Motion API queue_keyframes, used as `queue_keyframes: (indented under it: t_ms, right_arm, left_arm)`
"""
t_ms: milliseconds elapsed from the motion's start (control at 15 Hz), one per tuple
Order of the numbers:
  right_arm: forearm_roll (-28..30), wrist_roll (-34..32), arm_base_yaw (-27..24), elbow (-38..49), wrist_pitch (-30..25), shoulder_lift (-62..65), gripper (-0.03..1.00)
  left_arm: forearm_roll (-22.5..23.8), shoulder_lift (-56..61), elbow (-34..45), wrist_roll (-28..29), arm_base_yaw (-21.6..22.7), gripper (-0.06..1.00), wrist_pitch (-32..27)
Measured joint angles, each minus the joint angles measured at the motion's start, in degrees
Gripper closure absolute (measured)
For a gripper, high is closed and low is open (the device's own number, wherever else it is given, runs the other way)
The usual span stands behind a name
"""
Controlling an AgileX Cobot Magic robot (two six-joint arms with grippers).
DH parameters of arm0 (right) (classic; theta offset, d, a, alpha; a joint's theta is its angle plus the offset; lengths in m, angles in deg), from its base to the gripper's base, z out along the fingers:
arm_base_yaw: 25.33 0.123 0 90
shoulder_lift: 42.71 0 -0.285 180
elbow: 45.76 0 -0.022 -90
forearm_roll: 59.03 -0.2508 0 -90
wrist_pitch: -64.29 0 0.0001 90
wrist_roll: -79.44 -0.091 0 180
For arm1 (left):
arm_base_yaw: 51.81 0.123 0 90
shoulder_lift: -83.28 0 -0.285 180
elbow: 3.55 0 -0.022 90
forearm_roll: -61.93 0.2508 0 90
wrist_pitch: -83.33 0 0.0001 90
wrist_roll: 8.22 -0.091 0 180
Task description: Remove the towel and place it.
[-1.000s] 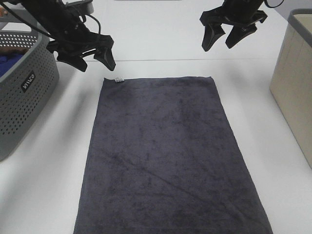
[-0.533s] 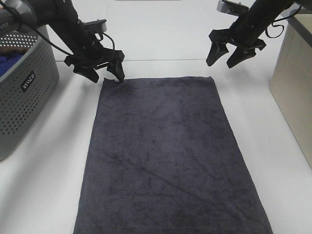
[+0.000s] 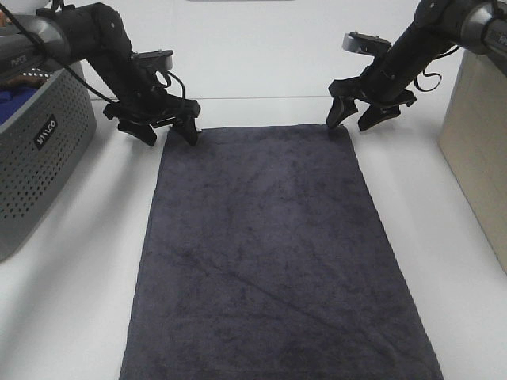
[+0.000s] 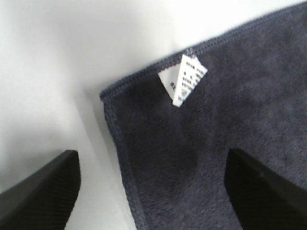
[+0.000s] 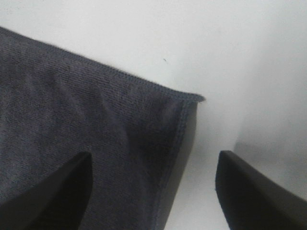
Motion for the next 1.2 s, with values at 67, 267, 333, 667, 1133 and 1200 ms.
queue_keyframes:
  t_ms: [67, 267, 333, 667, 1133, 1200]
  right_arm:
    - [0.00, 0.00, 0.00, 0.00, 0.23, -0.23, 0.26]
    - [-1.26, 0.17, 0.00, -0.11, 0.57, -1.83, 0.26]
    - [-1.83, 0.40, 0.00, -0.23, 0.69, -2.01, 0.26]
    - [-4.13, 0.80, 0.00, -0.69, 1.15, -2.69, 0.26]
    - [-3.32, 0.40, 4.87, -0.69, 1.60, -2.75, 0.36]
    - [-2.58, 0.40, 4.93, -0.69, 1.60, -2.75, 0.41]
  left_arm:
    - [0.00, -0.06, 0.00, 0.17, 0.00, 0.17, 0.80]
    - [-0.06, -0.17, 0.00, 0.17, 0.00, 0.17, 1.60]
    - [-0.06, -0.23, 0.00, 0.17, 0.00, 0.17, 1.66]
    - [-1.78, -0.23, 0.00, -1.03, 0.00, 0.17, 1.60]
    - [-10.37, -1.72, -0.69, -3.44, -3.09, 0.21, 2.06]
    - [-10.49, -1.78, -0.69, -3.55, -3.38, 0.25, 2.29]
